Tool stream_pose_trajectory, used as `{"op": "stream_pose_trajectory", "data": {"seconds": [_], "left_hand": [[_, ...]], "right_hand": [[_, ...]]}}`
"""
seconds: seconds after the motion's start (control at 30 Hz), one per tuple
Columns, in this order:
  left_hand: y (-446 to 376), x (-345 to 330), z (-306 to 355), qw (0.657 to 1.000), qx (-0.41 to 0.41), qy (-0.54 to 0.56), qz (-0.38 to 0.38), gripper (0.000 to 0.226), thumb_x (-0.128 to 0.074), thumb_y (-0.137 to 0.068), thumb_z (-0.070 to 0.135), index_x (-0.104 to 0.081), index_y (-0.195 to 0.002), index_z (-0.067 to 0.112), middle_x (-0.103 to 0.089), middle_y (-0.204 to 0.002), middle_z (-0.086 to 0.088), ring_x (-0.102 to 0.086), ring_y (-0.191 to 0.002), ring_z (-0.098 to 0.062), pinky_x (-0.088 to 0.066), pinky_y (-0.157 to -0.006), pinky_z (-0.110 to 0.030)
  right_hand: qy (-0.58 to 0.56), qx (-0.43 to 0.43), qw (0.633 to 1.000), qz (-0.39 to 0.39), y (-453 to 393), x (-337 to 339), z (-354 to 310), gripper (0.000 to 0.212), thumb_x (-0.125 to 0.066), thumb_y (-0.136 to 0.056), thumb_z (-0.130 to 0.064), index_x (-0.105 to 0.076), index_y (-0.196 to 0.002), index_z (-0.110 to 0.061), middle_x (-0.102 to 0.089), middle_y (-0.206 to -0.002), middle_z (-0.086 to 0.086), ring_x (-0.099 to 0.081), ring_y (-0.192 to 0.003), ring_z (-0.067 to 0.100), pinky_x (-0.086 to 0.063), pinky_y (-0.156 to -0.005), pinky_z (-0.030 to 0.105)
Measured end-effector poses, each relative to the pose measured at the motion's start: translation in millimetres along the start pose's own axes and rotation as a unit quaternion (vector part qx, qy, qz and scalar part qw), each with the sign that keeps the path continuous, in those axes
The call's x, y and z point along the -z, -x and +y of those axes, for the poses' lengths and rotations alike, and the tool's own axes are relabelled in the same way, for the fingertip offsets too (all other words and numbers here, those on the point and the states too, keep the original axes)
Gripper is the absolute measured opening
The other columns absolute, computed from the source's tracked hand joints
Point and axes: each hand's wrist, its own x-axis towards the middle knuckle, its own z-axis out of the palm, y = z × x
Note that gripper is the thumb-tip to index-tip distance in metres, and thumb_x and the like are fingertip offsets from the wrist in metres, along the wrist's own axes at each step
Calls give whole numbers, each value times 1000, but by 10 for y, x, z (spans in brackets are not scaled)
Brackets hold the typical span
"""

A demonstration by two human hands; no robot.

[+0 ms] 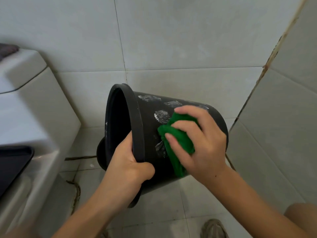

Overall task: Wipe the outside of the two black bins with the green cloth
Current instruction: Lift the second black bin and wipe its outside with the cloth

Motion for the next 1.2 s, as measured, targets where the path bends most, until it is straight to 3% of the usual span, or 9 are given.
{"op": "stream_pose_trajectory", "data": {"seconds": [0.13,0.27,0.37,0.53,0.67,0.87,1.03,1.13,1.2], "left_hand": [[-19,27,-24,1000,-8,1,-5,63,-44,-45,-12,-72,-79,34,-59,-59,3,-54,-55,-13,-41,-47,-20],[-24,25,-41,1000,-4,16,-8,61,-43,-45,-13,-69,-87,22,-60,-60,3,-55,-54,-11,-42,-46,-18],[-44,6,-25,1000,-16,9,-8,64,-44,-47,-12,-71,-86,31,-63,-64,1,-57,-57,-14,-47,-47,-23],[-24,17,-34,1000,-8,-8,-10,63,-44,-47,-12,-70,-83,32,-61,-61,5,-57,-58,-13,-46,-50,-22],[-36,-52,-28,1000,-6,-9,-23,59,-43,-48,-13,-65,-88,24,-63,-58,7,-60,-53,-3,-48,-47,-18],[-24,-19,-36,1000,-9,-9,-28,63,-44,-48,-14,-69,-80,33,-59,-58,6,-55,-54,-9,-43,-47,-18],[-28,-58,-1,1000,-9,-12,-16,60,-45,-48,-12,-68,-77,35,-52,-54,6,-46,-49,-12,-35,-43,-19],[-8,-7,-21,1000,-4,11,-1,65,-42,-45,-13,-71,-80,34,-59,-58,6,-53,-53,-10,-40,-45,-18],[9,8,-29,1000,8,23,-5,64,-41,-44,-14,-71,-85,24,-63,-59,5,-58,-54,-8,-43,-46,-16]], "right_hand": [[-8,11,1000,-11,116,-40,-192,18,-71,-87,-18,-73,-79,-2,-70,-103,14,-66,-90,30,-51,-81,31],[6,9,1000,-15,52,-37,-75,19,-69,-89,-20,-73,-81,-3,-70,-102,13,-66,-89,28,-53,-76,34],[9,-40,999,15,-22,-48,-53,21,-67,-90,-21,-73,-83,-1,-68,-102,14,-65,-90,27,-52,-78,32],[1,0,1000,-27,155,-47,-189,16,-72,-87,-19,-74,-80,-5,-70,-100,11,-66,-88,27,-53,-74,35],[12,-79,997,-4,-54,-52,-63,19,-67,-88,-22,-73,-84,-4,-68,-103,11,-65,-90,25,-52,-75,32],[-14,-28,999,-39,133,-24,-305,15,-71,-87,-19,-74,-80,-6,-69,-101,9,-65,-89,25,-52,-70,35],[-6,-87,996,-3,-100,-22,-193,16,-69,-87,-20,-74,-84,-5,-67,-103,10,-64,-89,25,-51,-74,33],[-14,-55,998,-36,124,7,-287,14,-71,-87,-20,-74,-82,-7,-68,-104,8,-63,-92,24,-51,-74,34],[-12,-26,998,-59,254,33,-285,15,-71,-89,-22,-74,-83,-9,-69,-104,8,-64,-94,24,-52,-74,35]]}}
